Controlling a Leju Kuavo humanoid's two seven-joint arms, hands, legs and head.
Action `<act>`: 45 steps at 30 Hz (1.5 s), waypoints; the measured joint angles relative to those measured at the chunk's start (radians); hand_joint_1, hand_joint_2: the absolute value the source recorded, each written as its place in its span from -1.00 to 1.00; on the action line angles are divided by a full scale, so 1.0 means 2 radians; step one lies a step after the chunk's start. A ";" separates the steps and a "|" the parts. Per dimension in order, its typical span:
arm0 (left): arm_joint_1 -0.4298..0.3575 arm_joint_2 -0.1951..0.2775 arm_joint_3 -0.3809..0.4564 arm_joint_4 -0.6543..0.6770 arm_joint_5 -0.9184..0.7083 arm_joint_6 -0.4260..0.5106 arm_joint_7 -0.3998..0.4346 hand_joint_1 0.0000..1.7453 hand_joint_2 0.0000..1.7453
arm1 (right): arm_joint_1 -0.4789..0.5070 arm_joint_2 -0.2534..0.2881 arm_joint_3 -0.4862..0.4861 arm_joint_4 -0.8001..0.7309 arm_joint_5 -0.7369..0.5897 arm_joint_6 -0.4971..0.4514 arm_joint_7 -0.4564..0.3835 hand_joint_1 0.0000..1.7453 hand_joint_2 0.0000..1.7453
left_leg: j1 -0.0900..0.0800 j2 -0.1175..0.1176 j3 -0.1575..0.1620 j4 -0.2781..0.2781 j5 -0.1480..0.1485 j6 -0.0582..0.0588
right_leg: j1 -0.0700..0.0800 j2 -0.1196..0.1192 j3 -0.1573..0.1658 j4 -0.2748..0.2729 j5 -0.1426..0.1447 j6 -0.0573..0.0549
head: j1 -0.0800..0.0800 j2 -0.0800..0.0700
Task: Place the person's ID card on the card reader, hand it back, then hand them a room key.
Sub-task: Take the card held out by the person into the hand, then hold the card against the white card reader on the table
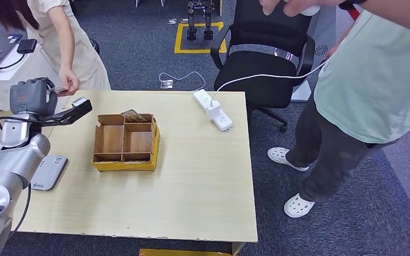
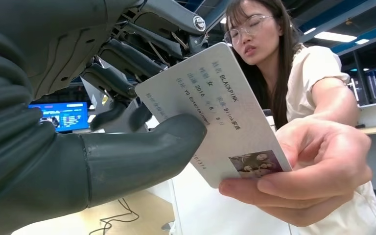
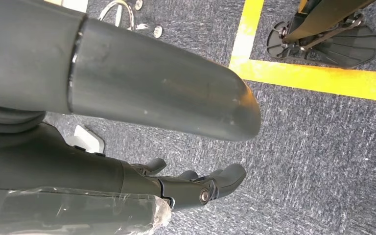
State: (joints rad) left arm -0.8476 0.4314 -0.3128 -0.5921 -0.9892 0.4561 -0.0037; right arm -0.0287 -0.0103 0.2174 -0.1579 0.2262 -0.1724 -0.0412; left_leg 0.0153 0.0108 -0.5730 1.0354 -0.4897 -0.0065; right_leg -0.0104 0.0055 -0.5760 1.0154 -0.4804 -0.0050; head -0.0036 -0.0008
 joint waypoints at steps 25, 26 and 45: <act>0.088 0.051 0.035 0.004 -0.014 0.032 -0.009 1.00 1.00 | 0.004 0.001 -0.006 0.000 -0.003 -0.001 0.002 -1.00 -1.00 | 0.000 0.001 0.000 -0.001 0.000 0.000 | 0.000 0.001 -0.001 0.000 0.000 0.000 | 0.000 0.000; 0.100 0.057 0.039 0.004 -0.014 0.037 -0.010 1.00 1.00 | 0.004 0.001 -0.008 0.000 -0.003 -0.001 0.002 -1.00 -1.00 | 0.000 0.001 0.000 -0.001 0.000 0.000 | 0.000 0.001 -0.001 0.000 0.000 0.000 | -0.001 0.000; 0.348 0.076 0.150 -0.127 0.019 0.047 -0.096 1.00 1.00 | 0.009 0.002 -0.024 0.000 -0.010 -0.008 -0.005 -1.00 -1.00 | 0.000 0.001 -0.001 -0.001 0.000 0.000 | 0.000 0.001 -0.001 0.000 -0.001 0.000 | 0.000 0.000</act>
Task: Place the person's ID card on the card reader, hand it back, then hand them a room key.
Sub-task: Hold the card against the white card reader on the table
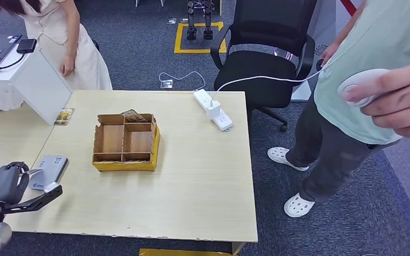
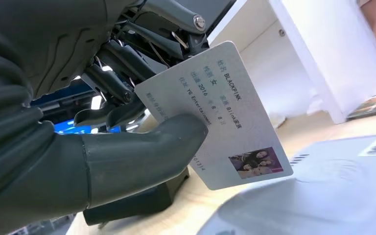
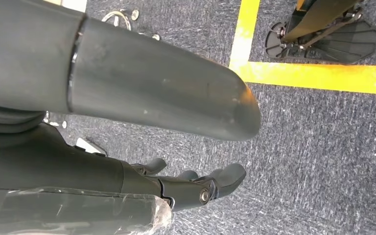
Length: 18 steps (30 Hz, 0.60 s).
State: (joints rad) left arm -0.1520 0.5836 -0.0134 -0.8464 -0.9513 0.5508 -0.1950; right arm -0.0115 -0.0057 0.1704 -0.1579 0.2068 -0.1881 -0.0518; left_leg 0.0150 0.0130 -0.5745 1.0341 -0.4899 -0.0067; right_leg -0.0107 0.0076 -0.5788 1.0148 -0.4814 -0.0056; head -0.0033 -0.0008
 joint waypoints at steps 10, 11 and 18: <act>0.045 -0.036 0.022 -0.095 0.038 -0.034 -0.024 1.00 1.00 | 0.000 0.000 -0.002 0.000 0.001 -0.002 0.000 -1.00 -1.00 | 0.000 0.000 0.000 0.000 0.000 0.000 | 0.000 -0.001 0.000 0.000 0.000 0.000 | 0.000 0.000; 0.048 -0.039 0.023 -0.098 0.035 -0.035 -0.024 1.00 1.00 | 0.000 0.000 -0.002 0.000 0.001 -0.002 0.000 -1.00 -1.00 | 0.000 0.000 0.000 0.000 0.000 0.000 | 0.000 -0.001 0.000 0.000 0.000 0.000 | 0.000 0.000; 0.059 -0.058 0.022 -0.094 -0.018 -0.015 -0.011 1.00 1.00 | 0.000 0.000 -0.006 0.000 0.000 -0.001 -0.005 -1.00 -1.00 | 0.000 -0.001 0.000 0.000 0.000 0.000 | 0.000 -0.001 0.000 0.000 0.000 0.000 | 0.000 0.000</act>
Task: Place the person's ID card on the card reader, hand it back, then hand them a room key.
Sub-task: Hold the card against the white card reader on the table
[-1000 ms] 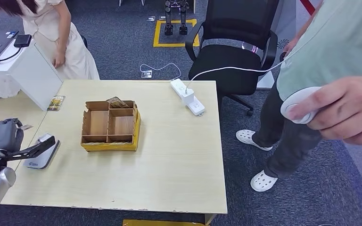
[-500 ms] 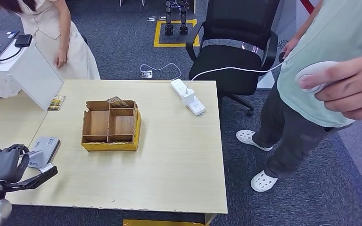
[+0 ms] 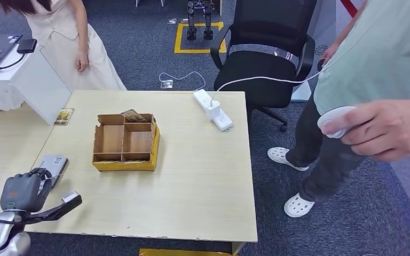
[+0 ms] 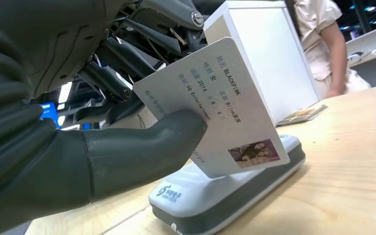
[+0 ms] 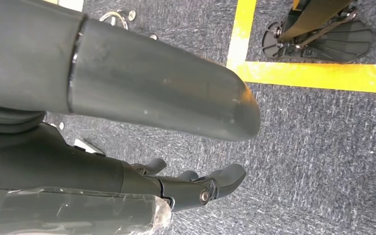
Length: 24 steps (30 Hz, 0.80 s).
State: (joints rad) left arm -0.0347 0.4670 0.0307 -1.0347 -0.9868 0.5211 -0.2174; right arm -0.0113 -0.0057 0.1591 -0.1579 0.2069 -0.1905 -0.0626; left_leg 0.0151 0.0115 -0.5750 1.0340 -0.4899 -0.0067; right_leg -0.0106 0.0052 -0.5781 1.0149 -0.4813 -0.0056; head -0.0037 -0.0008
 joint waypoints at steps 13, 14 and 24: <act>-0.012 -0.005 0.017 0.039 0.000 0.053 0.015 1.00 1.00 | 0.000 0.000 -0.004 0.000 0.004 0.000 0.004 -1.00 -1.00 | 0.000 0.000 0.000 0.000 0.000 0.000 | 0.000 0.000 0.000 0.000 0.000 0.000 | 0.000 0.000; -0.013 -0.005 0.020 0.039 0.000 0.053 0.015 1.00 1.00 | 0.000 0.000 -0.004 0.000 0.004 0.000 0.004 -1.00 -1.00 | 0.000 0.000 0.000 0.000 0.000 0.000 | 0.000 0.000 0.000 0.000 0.000 0.000 | 0.000 0.000; -0.014 -0.005 0.033 0.043 0.018 0.058 0.007 1.00 1.00 | 0.000 0.000 -0.005 0.000 0.004 0.000 0.005 -1.00 -1.00 | 0.000 0.000 0.000 0.000 0.000 0.000 | 0.000 0.000 0.000 0.000 0.000 0.000 | 0.000 0.000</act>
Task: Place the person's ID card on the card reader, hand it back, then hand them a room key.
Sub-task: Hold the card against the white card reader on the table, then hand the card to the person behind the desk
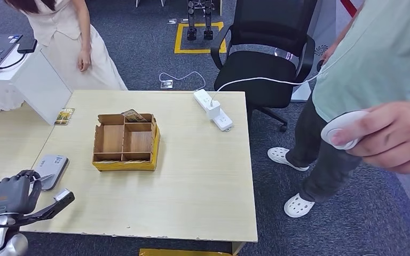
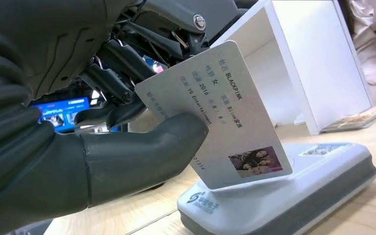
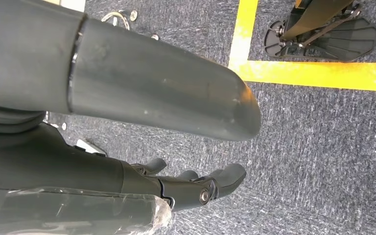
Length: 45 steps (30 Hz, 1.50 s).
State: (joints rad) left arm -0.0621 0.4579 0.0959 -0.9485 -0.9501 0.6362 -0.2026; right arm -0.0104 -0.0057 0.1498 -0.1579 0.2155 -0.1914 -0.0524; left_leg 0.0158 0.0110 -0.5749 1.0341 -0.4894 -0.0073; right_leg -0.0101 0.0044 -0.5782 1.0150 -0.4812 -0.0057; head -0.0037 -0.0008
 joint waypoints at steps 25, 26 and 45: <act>-0.008 -0.013 0.043 0.061 -0.110 0.017 0.007 1.00 1.00 | 0.000 0.002 -0.005 0.000 0.000 0.000 -0.004 -1.00 -1.00 | 0.000 0.000 0.000 0.000 0.000 0.000 | 0.000 0.000 0.000 0.000 0.000 0.000 | 0.000 0.000; -0.008 -0.014 0.043 0.063 -0.112 0.017 0.008 1.00 1.00 | 0.000 0.002 -0.005 0.000 0.000 0.000 -0.004 -1.00 -1.00 | 0.000 0.000 0.000 0.000 0.000 0.000 | 0.000 0.000 0.000 0.000 0.000 0.000 | 0.000 0.000; -0.022 -0.025 0.044 0.103 -0.074 0.016 -0.012 1.00 1.00 | 0.000 0.002 -0.012 0.000 0.001 0.000 -0.008 -1.00 -1.00 | 0.000 -0.002 0.000 0.000 0.000 0.000 | 0.000 -0.002 0.001 0.000 0.000 0.000 | 0.000 0.000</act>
State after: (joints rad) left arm -0.1056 0.4080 0.1839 -0.7418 -1.0980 0.6682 -0.2260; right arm -0.0095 -0.0015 0.1255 -0.1575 0.2179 -0.1915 -0.0687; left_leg 0.0162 0.0065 -0.5740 1.0339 -0.4885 -0.0082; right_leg -0.0098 0.0009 -0.5764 1.0155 -0.4814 -0.0058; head -0.0042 -0.0008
